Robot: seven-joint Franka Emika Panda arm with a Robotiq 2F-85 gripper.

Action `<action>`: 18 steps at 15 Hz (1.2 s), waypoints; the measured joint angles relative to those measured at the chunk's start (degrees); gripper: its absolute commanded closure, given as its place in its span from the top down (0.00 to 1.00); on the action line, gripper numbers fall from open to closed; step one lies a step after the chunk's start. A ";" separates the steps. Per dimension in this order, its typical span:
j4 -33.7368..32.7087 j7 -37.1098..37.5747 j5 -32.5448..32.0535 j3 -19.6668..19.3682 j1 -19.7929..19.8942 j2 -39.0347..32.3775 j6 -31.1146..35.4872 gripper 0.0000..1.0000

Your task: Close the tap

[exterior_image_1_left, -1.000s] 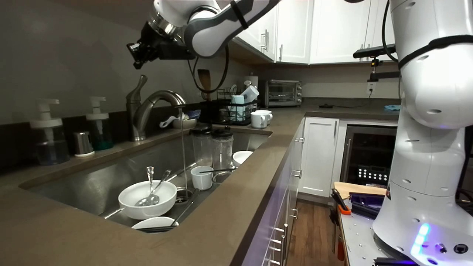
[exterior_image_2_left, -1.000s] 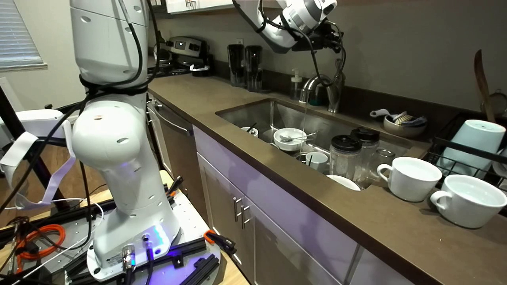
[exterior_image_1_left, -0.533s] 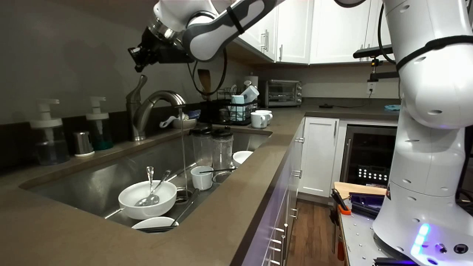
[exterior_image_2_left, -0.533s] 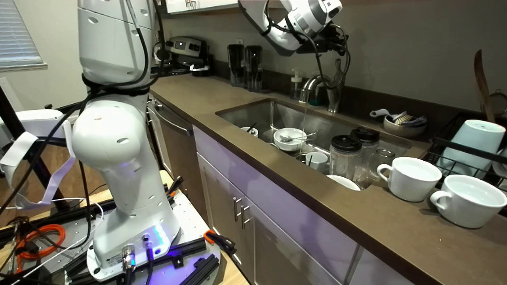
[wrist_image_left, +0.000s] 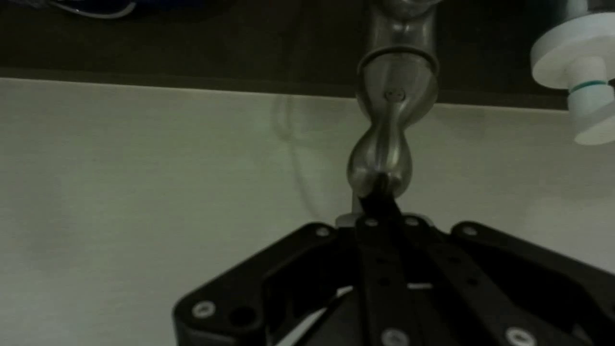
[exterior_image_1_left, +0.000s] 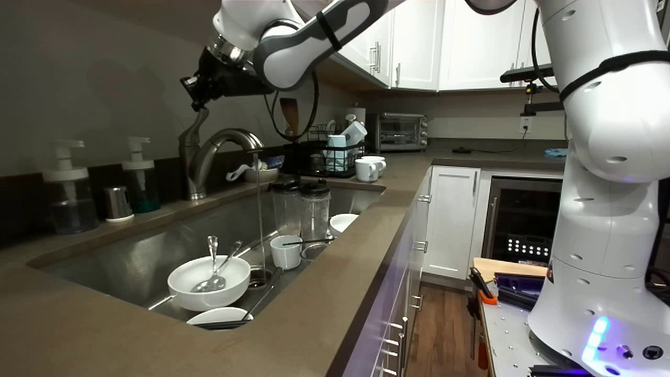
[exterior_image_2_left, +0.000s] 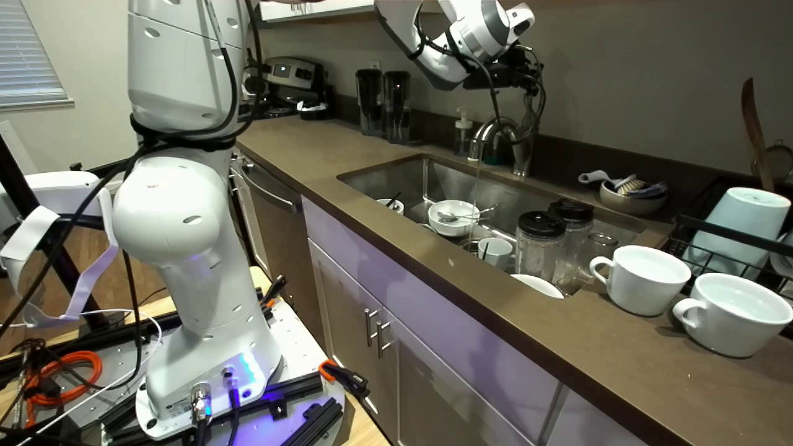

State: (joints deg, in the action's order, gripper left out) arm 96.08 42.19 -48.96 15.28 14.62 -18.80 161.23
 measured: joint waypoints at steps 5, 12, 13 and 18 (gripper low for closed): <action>0.23 -1.16 1.19 0.44 0.14 0.38 -1.18 0.02; 5.46 3.26 -2.24 -1.12 0.01 2.90 5.24 0.02; 6.27 4.89 -3.77 -1.74 -0.10 3.42 6.67 0.02; 13.61 20.47 -18.58 -6.55 -2.32 10.10 9.73 0.03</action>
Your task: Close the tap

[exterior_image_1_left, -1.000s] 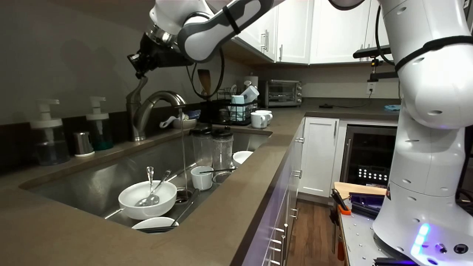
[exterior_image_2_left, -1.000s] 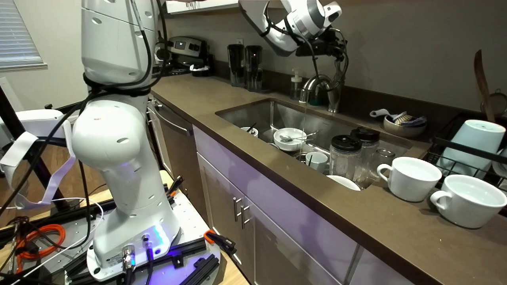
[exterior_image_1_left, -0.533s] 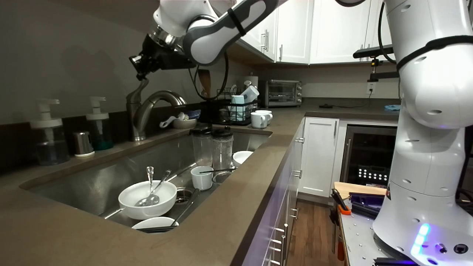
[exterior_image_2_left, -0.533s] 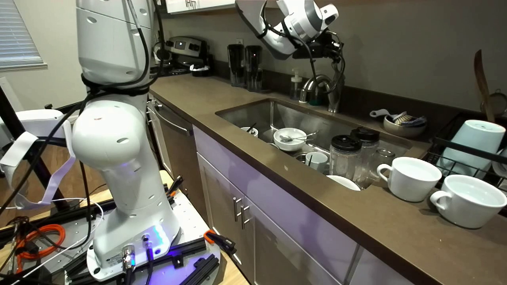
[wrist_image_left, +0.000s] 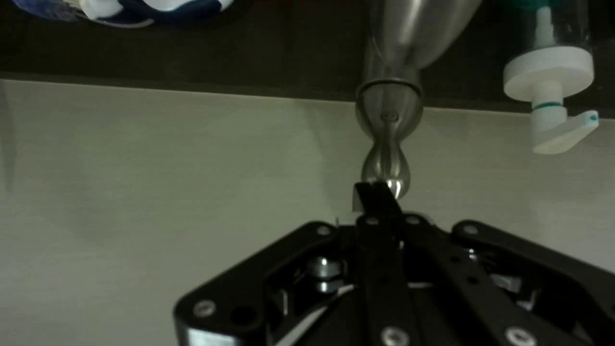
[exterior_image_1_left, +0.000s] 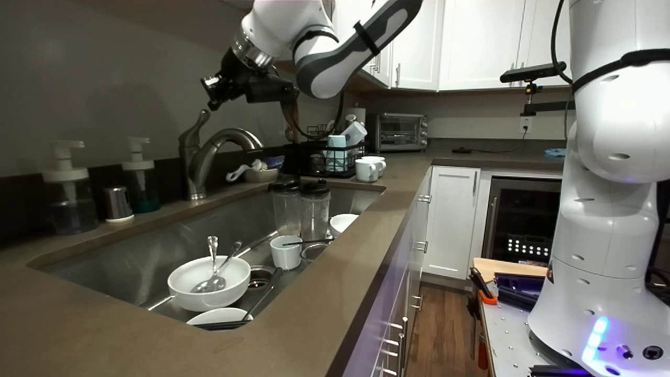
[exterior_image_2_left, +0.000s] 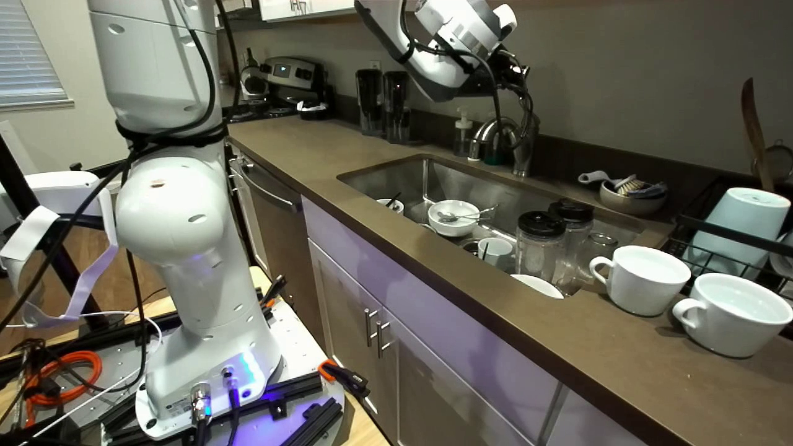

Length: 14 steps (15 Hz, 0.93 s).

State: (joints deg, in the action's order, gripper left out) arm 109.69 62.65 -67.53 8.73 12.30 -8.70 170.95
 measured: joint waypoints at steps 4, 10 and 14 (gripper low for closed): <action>10.04 12.17 -10.90 -0.89 -0.60 9.26 -0.61 0.02; 26.16 13.05 -7.44 -0.45 -1.48 22.34 -0.70 0.02; 36.20 5.29 4.30 -2.10 -5.13 29.51 -2.16 0.03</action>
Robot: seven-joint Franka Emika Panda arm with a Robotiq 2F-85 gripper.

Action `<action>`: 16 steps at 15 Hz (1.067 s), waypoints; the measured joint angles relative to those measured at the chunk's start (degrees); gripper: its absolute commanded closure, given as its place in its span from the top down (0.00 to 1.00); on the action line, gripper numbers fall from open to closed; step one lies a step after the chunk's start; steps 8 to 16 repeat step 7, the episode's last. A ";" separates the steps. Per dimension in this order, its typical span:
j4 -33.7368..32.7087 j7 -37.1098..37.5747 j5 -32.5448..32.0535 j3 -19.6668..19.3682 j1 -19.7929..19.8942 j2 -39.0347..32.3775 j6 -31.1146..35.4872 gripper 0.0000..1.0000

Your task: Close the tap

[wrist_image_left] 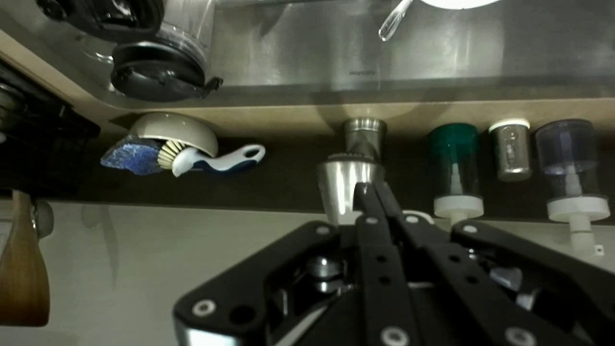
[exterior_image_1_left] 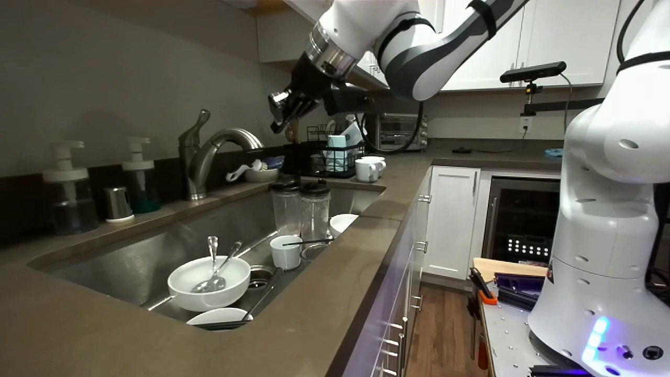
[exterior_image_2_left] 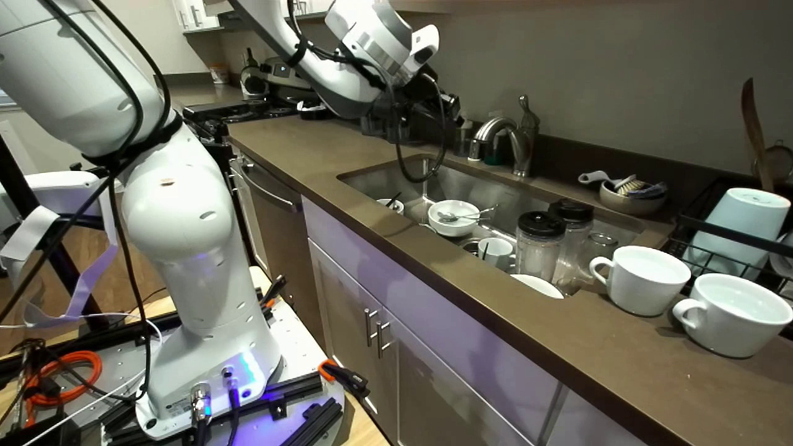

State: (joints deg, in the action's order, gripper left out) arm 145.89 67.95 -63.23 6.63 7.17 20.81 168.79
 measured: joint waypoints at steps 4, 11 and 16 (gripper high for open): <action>6.07 -14.17 17.35 -3.16 -7.21 5.95 -6.24 0.03; 6.76 -25.91 30.91 -3.67 -10.58 10.07 -13.40 0.02; 6.76 -25.91 30.91 -3.67 -10.58 10.07 -13.40 0.02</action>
